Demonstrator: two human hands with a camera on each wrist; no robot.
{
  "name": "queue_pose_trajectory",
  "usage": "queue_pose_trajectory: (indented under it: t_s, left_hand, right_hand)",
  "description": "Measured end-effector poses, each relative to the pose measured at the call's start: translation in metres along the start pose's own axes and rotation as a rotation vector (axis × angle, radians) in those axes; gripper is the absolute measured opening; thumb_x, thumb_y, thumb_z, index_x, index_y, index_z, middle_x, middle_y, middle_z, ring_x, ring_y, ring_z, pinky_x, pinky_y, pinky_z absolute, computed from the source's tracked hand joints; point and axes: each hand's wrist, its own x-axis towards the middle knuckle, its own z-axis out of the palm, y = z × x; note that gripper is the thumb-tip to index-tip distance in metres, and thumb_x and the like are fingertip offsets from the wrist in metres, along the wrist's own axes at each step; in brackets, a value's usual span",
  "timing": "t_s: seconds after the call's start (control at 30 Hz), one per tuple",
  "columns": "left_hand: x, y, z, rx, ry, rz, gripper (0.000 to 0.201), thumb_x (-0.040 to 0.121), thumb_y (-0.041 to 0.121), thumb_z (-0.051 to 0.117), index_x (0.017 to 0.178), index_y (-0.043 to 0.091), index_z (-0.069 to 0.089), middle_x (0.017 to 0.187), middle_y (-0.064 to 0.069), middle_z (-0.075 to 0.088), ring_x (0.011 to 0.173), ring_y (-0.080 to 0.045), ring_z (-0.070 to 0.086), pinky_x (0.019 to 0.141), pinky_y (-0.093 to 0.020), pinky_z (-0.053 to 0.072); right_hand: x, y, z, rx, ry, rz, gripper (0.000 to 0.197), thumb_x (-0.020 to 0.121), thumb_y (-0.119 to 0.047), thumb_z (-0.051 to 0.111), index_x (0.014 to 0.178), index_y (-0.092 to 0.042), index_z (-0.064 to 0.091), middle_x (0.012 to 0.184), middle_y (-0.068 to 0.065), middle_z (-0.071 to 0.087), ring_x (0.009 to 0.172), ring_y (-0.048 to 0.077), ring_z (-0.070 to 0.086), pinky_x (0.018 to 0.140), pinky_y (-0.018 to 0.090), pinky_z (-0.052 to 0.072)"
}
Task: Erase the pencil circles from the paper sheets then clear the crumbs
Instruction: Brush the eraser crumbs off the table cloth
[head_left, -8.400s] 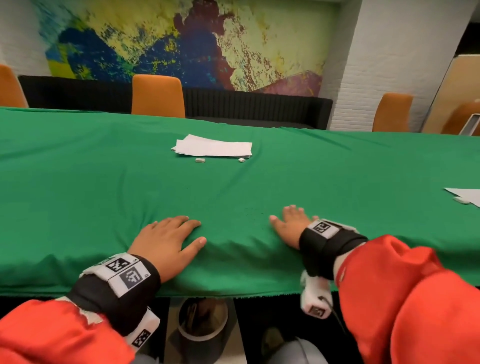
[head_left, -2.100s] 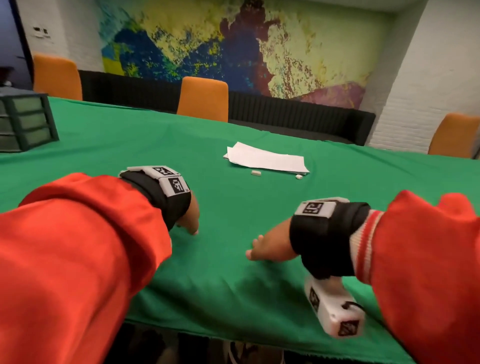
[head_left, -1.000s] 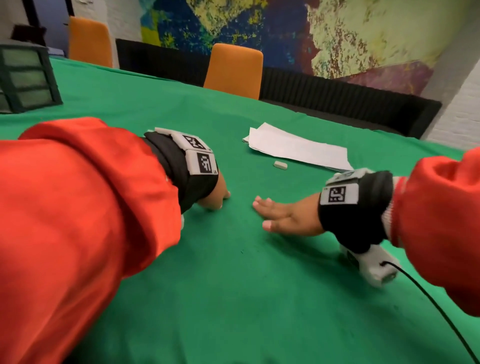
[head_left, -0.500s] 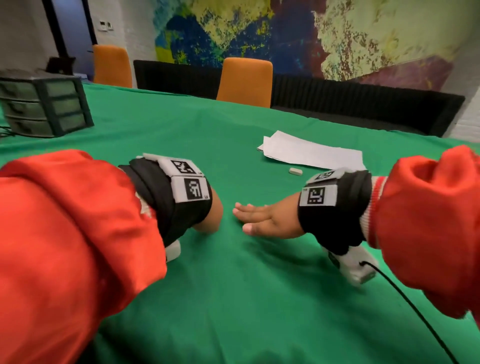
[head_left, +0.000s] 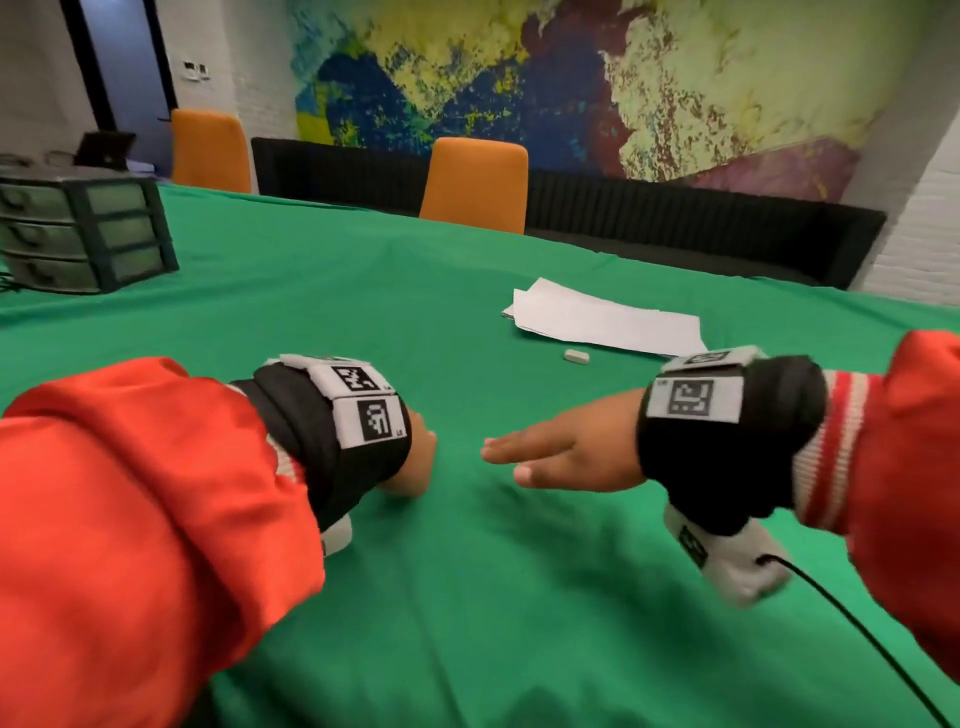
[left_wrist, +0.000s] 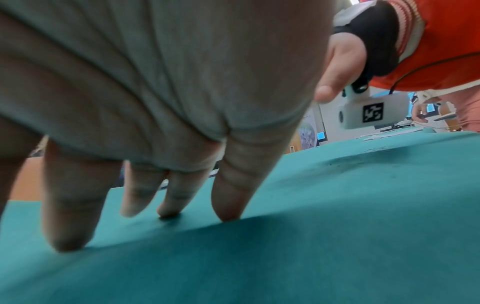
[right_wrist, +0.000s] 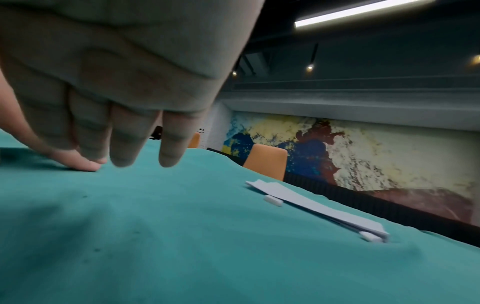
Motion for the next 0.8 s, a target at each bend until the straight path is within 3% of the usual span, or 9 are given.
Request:
queue_pose_trajectory:
  t_s: [0.1,0.27,0.37,0.43,0.5,0.57,0.63,0.7,0.8]
  left_hand:
    - [-0.011,0.005,-0.004,0.002,-0.035,0.007,0.052,0.102,0.03,0.032,0.149,0.007,0.024,0.155,-0.011,0.024,0.138,-0.028,0.031,0.106,-0.034,0.027]
    - [-0.021,-0.002,-0.004,-0.067,-0.205,0.052,0.051,0.103,0.028,0.031,0.147,0.004,0.027,0.152,-0.012,0.031,0.136,-0.024,0.035,0.101,-0.028,0.027]
    - [-0.027,-0.002,-0.008,-0.115,-0.167,0.035,0.049,0.102,0.029,0.033,0.146,0.006,0.031,0.148,-0.011,0.038,0.133,-0.023,0.039,0.097,-0.027,0.031]
    - [-0.03,0.0,-0.01,-0.116,-0.149,0.033,0.048,0.102,0.029,0.034,0.144,0.006,0.035,0.146,-0.01,0.04,0.132,-0.021,0.039,0.092,-0.024,0.03]
    - [-0.033,0.002,-0.01,-0.085,-0.127,0.031,0.047,0.102,0.029,0.034,0.143,0.006,0.037,0.147,-0.009,0.04,0.132,-0.021,0.04,0.092,-0.023,0.03]
    - [-0.039,0.008,-0.007,-0.049,-0.107,0.018,0.049,0.102,0.029,0.033,0.145,0.006,0.034,0.15,-0.01,0.036,0.134,-0.023,0.039,0.099,-0.027,0.031]
    - [-0.045,0.013,-0.005,-0.039,-0.074,0.033,0.051,0.101,0.029,0.031,0.147,0.007,0.029,0.153,-0.01,0.03,0.135,-0.026,0.037,0.105,-0.033,0.031]
    - [-0.052,0.02,-0.003,-0.043,-0.087,0.054,0.052,0.102,0.03,0.028,0.149,0.008,0.025,0.154,-0.01,0.027,0.137,-0.026,0.035,0.107,-0.034,0.029]
    - [-0.064,0.026,0.002,0.006,-0.101,0.041,0.055,0.102,0.028,0.026,0.151,0.007,0.011,0.158,-0.011,0.016,0.141,-0.027,0.028,0.111,-0.035,0.024]
  right_hand:
    - [0.029,-0.027,0.013,-0.065,-0.081,-0.142,0.054,0.103,-0.03,0.027,0.151,-0.023,0.004,0.157,-0.009,-0.004,0.144,0.011,0.004,0.111,0.021,0.003]
    - [-0.008,-0.022,0.033,-0.104,-0.244,-0.084,0.06,0.102,-0.03,0.03,0.15,-0.018,-0.004,0.157,-0.002,-0.013,0.145,0.014,0.001,0.111,0.022,0.003]
    - [-0.049,-0.005,0.025,-0.044,-0.318,0.084,0.049,0.099,-0.041,0.035,0.146,-0.028,0.031,0.152,-0.013,0.028,0.135,0.007,0.034,0.113,0.026,0.022]
    - [-0.06,-0.004,0.015,0.0,-0.175,0.133,0.038,0.096,-0.046,0.038,0.124,-0.031,0.06,0.113,-0.016,0.062,0.1,0.003,0.056,0.093,0.021,0.039]
    - [-0.056,-0.01,0.008,-0.045,0.001,0.158,0.038,0.097,-0.046,0.035,0.122,-0.031,0.06,0.105,-0.012,0.063,0.095,0.008,0.056,0.086,0.021,0.039]
    - [-0.045,-0.02,0.009,-0.129,0.061,0.13,0.045,0.099,-0.045,0.029,0.139,-0.03,0.043,0.138,-0.006,0.049,0.124,0.015,0.046,0.101,0.026,0.033]
    - [-0.03,-0.034,0.02,-0.117,0.016,0.049,0.053,0.1,-0.044,0.024,0.15,-0.025,0.017,0.157,-0.007,0.015,0.141,0.015,0.023,0.112,0.028,0.017]
    - [-0.02,-0.053,0.033,-0.077,-0.058,0.014,0.059,0.101,-0.042,0.021,0.151,-0.017,0.002,0.158,-0.002,-0.004,0.145,0.016,0.008,0.114,0.029,0.005]
    - [-0.025,-0.068,0.055,-0.002,-0.071,0.109,0.066,0.1,-0.044,0.025,0.15,-0.011,-0.003,0.158,0.005,-0.01,0.145,0.019,-0.001,0.114,0.031,0.0]
